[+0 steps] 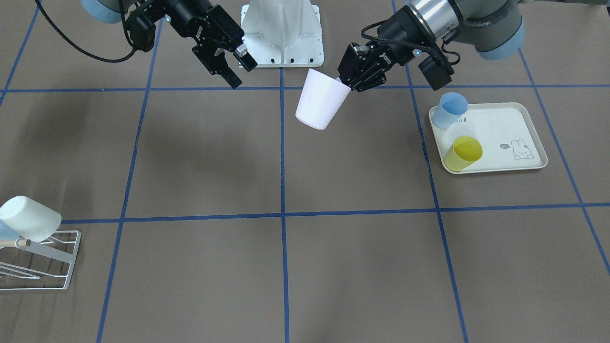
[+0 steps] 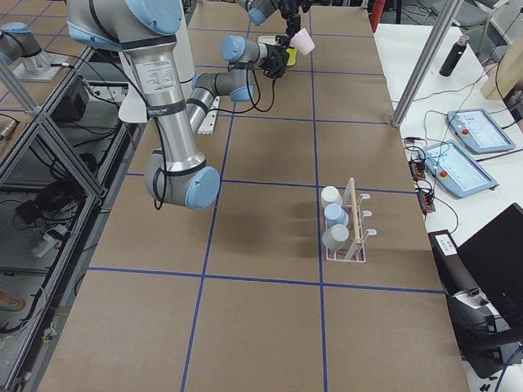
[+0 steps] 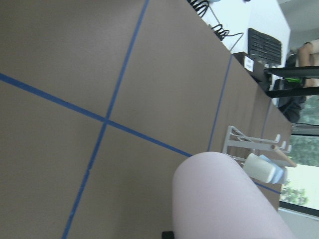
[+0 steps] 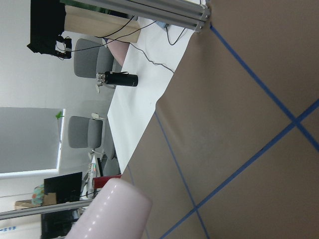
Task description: Transfer IKEA cup to right arm and place on rack
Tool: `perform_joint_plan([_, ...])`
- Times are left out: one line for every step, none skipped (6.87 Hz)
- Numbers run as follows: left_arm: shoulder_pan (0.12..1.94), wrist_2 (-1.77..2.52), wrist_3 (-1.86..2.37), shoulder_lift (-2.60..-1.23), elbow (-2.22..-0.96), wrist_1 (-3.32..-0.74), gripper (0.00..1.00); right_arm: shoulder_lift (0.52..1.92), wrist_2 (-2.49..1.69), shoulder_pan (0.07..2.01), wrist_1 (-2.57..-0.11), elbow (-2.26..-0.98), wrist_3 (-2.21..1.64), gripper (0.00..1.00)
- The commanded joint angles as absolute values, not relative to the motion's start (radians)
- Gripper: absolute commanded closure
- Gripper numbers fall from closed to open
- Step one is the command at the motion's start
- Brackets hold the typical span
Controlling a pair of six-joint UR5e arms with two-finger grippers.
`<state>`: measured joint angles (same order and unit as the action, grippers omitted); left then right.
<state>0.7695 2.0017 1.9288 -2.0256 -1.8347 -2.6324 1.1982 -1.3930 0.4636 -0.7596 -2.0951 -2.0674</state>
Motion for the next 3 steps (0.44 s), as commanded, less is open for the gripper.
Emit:
perform_joint_plan([0.755, 1.941, 1.985, -2.028, -1.750, -2.854, 1.00, 1.168, -1.393, 0.449, -0.686, -2.085, -2.216, 0.00])
perform_joint_plan([0.735, 1.940, 1.986, -2.032, -1.752, -2.891, 1.00, 1.146, -1.391, 0.449, -0.686, -2.073, -2.297, 0.00])
perform_joint_plan([0.718, 1.942, 1.988, -2.036, -1.761, -2.919, 1.00, 1.132, -1.390, 0.451, -0.686, -2.059, -2.325, 0.00])
